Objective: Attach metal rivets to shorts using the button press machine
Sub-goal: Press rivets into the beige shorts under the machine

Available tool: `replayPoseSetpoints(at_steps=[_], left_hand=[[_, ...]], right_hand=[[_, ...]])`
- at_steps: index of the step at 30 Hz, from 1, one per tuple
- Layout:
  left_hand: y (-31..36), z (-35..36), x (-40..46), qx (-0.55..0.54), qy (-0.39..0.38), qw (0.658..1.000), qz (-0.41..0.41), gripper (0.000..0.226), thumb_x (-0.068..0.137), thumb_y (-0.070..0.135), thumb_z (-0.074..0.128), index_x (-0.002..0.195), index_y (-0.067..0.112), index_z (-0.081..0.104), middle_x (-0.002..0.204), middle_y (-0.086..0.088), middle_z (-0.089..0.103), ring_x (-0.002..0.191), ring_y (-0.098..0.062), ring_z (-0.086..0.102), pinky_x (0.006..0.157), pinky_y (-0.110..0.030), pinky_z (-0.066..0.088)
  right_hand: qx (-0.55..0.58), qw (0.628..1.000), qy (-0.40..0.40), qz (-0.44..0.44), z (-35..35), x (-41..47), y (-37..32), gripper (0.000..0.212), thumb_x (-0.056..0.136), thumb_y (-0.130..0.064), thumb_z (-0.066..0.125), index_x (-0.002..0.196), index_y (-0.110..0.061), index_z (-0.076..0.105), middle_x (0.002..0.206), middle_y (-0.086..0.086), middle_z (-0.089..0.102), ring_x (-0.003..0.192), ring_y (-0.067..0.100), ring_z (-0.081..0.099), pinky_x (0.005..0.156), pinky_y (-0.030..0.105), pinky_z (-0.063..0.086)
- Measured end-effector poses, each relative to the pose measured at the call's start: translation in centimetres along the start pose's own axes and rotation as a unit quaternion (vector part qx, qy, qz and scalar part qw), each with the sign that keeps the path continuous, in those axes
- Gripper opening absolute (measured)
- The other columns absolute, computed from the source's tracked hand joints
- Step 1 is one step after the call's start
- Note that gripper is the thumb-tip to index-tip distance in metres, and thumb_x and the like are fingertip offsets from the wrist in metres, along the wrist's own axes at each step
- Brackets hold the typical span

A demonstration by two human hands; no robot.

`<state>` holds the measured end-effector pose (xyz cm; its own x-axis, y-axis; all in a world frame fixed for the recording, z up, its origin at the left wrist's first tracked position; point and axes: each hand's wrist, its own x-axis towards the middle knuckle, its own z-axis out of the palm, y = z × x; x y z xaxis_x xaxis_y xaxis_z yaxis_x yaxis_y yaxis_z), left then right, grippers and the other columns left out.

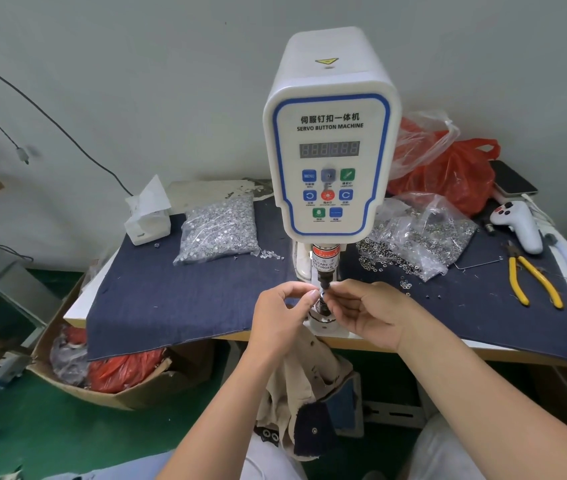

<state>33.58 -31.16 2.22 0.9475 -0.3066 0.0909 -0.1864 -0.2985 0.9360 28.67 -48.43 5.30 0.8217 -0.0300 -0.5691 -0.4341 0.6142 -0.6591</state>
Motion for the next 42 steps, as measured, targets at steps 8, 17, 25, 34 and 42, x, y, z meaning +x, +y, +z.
replayPoseSetpoints(at_steps=[8, 17, 25, 34, 42], left_hand=[[0.6, 0.2, 0.2, 0.031, -0.017, 0.999, 0.018, 0.009, 0.097, 0.020, 0.075, 0.100, 0.024, 0.082, 0.095, 0.016, 0.078, 0.097, 0.000, 0.070, 0.086, -0.024, 0.057], [0.9, 0.2, 0.2, 0.039, -0.019, 0.999, 0.020, 0.009, 0.097, 0.022, 0.075, 0.101, 0.028, 0.081, 0.093, 0.018, 0.078, 0.095, 0.003, 0.070, 0.084, -0.020, 0.057], [0.9, 0.1, 0.2, 0.055, -0.022, 0.998, 0.018, 0.010, 0.099, 0.024, 0.073, 0.102, 0.030, 0.080, 0.097, 0.019, 0.077, 0.096, 0.007, 0.068, 0.079, -0.009, 0.051], [1.7, 0.4, 0.4, 0.133, -0.018, 0.991, 0.023, 0.021, 0.099, 0.029, 0.073, 0.088, 0.046, 0.065, 0.096, 0.029, 0.066, 0.087, -0.006, 0.068, 0.074, -0.012, 0.051], [2.1, 0.3, 0.4, 0.138, -0.025, 0.990, 0.025, 0.004, 0.097, 0.027, 0.075, 0.097, 0.031, 0.075, 0.103, 0.012, 0.071, 0.086, -0.016, 0.070, 0.082, -0.025, 0.058]], right_hand=[[0.036, 0.999, -0.014, 0.025, 0.2, -0.3, -0.4, 0.018, 0.096, -0.001, 0.063, 0.106, 0.011, 0.070, 0.084, 0.019, 0.075, 0.063, 0.018, 0.073, 0.051, 0.024, 0.058], [0.040, 0.999, -0.014, 0.019, 0.2, -0.5, -0.3, 0.021, 0.096, -0.002, 0.061, 0.110, 0.011, 0.070, 0.084, 0.019, 0.075, 0.063, 0.018, 0.072, 0.051, 0.025, 0.058], [0.052, 0.998, -0.030, 0.013, 0.1, -0.8, -0.4, 0.023, 0.099, -0.001, 0.055, 0.113, 0.012, 0.067, 0.085, 0.019, 0.075, 0.064, 0.020, 0.073, 0.053, 0.026, 0.059], [-0.104, 0.984, 0.091, -0.109, -2.2, -0.8, -1.3, 0.018, 0.094, -0.010, 0.064, 0.098, 0.002, 0.077, 0.082, 0.014, 0.075, 0.059, 0.015, 0.065, 0.056, 0.022, 0.056], [-0.085, 0.985, 0.126, -0.082, -5.3, -0.5, -0.6, 0.022, 0.101, -0.011, 0.056, 0.100, 0.002, 0.074, 0.071, 0.008, 0.071, 0.058, 0.015, 0.063, 0.053, 0.021, 0.053]])
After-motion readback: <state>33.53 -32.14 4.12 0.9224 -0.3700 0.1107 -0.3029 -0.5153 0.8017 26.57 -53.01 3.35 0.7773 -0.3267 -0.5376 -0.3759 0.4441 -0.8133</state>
